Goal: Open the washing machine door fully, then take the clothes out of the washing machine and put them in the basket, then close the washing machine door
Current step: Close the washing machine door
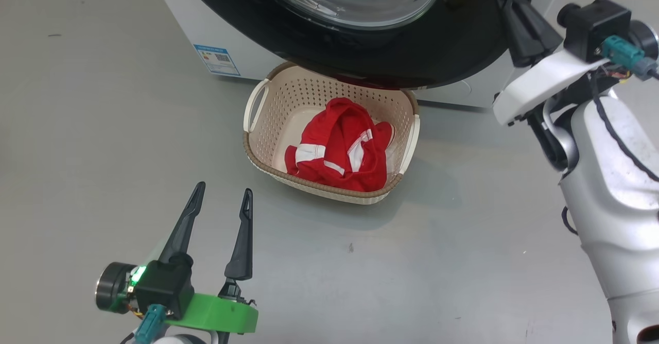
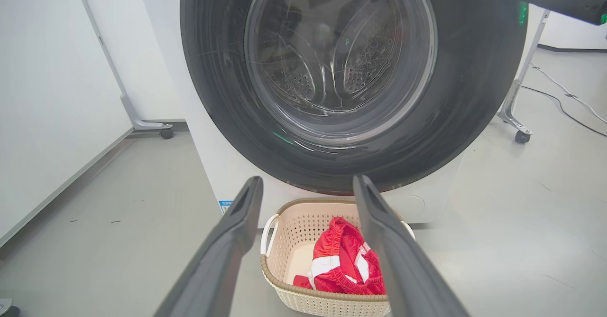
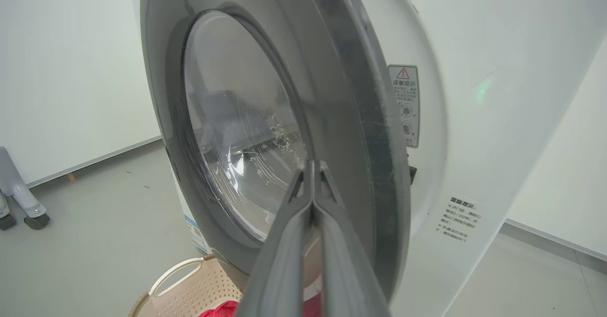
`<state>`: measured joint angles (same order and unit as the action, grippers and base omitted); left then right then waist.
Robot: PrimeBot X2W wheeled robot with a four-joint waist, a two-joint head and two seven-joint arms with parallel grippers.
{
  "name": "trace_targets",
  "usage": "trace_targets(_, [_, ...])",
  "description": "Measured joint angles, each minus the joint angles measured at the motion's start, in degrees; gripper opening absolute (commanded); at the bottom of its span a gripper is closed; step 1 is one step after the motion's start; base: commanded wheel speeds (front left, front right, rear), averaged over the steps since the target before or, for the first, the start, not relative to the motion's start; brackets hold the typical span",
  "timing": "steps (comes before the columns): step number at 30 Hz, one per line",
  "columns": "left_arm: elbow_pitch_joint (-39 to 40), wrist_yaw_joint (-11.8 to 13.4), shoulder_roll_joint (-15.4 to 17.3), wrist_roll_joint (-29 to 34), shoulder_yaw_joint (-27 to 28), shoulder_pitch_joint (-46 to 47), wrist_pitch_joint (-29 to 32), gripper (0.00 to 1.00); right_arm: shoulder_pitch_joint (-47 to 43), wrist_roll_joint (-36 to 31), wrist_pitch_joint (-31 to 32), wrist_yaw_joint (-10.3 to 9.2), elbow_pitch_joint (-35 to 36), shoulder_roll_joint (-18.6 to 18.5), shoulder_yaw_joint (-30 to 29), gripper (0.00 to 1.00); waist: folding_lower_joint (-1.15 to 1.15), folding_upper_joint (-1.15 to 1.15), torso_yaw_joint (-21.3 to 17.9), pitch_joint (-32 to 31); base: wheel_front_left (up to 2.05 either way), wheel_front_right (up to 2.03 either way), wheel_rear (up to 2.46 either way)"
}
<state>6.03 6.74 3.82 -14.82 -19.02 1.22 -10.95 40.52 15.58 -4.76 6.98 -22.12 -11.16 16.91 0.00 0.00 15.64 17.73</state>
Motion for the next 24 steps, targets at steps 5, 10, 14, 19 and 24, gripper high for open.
trace_targets(5, [0.0, 0.0, -0.3, 0.0, -0.6, 0.7, -0.3, 1.00, 3.6, 0.2, 0.2, 0.00, -1.7, -0.6, 0.0, 0.00, 0.00, 0.00, 0.6, 1.2, 0.00, 0.00, 0.00])
trace_targets(10, [-0.1, 0.0, -0.6, 0.0, -1.2, 1.8, -0.9, 1.00, 6.3, 1.1, 0.3, 0.02, -3.1, -1.2, 0.1, 0.00, 0.00, 0.00, 1.0, 2.4, 0.00, 0.00, 0.00])
trace_targets(14, [-0.2, 0.0, -0.7, 0.0, -1.5, 2.2, -1.1, 1.00, 7.9, 1.2, 0.2, 0.03, -4.2, -1.5, 0.2, 0.00, 0.00, 0.00, 1.2, 3.3, 0.00, 0.00, 0.00])
trace_targets(19, [-0.4, 0.0, -0.8, 0.0, -1.7, 2.8, -1.6, 1.00, 10.4, 1.5, 0.2, 0.03, -5.6, -2.1, 0.2, 0.00, 0.00, 0.00, 1.7, 4.5, 0.00, 0.00, 0.00])
trace_targets(24, [-0.5, 0.0, -0.9, 0.0, -2.3, 3.7, -1.7, 1.00, 13.7, 1.5, 0.2, 0.21, -6.6, -3.3, 0.2, 0.00, 0.00, 0.00, 2.2, 5.8, 0.00, 0.00, 0.00])
